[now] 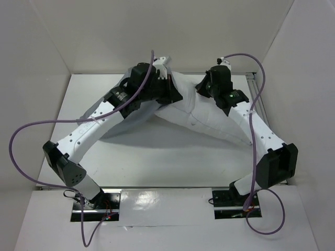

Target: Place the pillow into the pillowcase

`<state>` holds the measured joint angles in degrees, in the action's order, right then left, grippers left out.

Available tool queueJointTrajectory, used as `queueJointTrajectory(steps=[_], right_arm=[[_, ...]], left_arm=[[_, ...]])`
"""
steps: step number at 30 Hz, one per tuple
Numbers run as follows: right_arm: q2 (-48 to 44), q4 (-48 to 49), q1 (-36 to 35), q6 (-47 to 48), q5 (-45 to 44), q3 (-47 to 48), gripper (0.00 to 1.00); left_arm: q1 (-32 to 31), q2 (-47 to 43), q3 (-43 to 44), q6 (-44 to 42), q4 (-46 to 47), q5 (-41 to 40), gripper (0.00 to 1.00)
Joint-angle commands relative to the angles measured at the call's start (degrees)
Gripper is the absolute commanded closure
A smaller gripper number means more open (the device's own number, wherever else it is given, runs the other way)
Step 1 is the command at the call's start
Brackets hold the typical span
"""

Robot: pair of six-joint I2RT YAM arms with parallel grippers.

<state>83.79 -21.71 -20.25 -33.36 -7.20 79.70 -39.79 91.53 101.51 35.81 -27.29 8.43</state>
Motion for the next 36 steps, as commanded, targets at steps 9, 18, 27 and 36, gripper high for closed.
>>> queueJointTrajectory(steps=[9,18,27,36], right_arm=[[-2.83,10.46,-4.71,-11.11,-0.08,-13.26,1.0],[-6.87,9.32,-4.79,-8.12,-1.85,-5.08,1.0],[-16.37,10.28,-17.27,-8.65,-1.51,-27.46,1.0],[-14.45,-0.59,-27.39,-2.15,-8.95,-23.47,0.7]], left_arm=[[4.01,-0.21,-5.72,-1.01,-4.7,7.83,1.0],[-0.36,8.32,11.16,-1.54,-9.01,14.16,1.0],[-1.0,-3.01,-5.45,-2.41,-17.96,5.49,0.13],[8.58,0.84,7.11,-3.57,-30.97,-13.24,0.26]])
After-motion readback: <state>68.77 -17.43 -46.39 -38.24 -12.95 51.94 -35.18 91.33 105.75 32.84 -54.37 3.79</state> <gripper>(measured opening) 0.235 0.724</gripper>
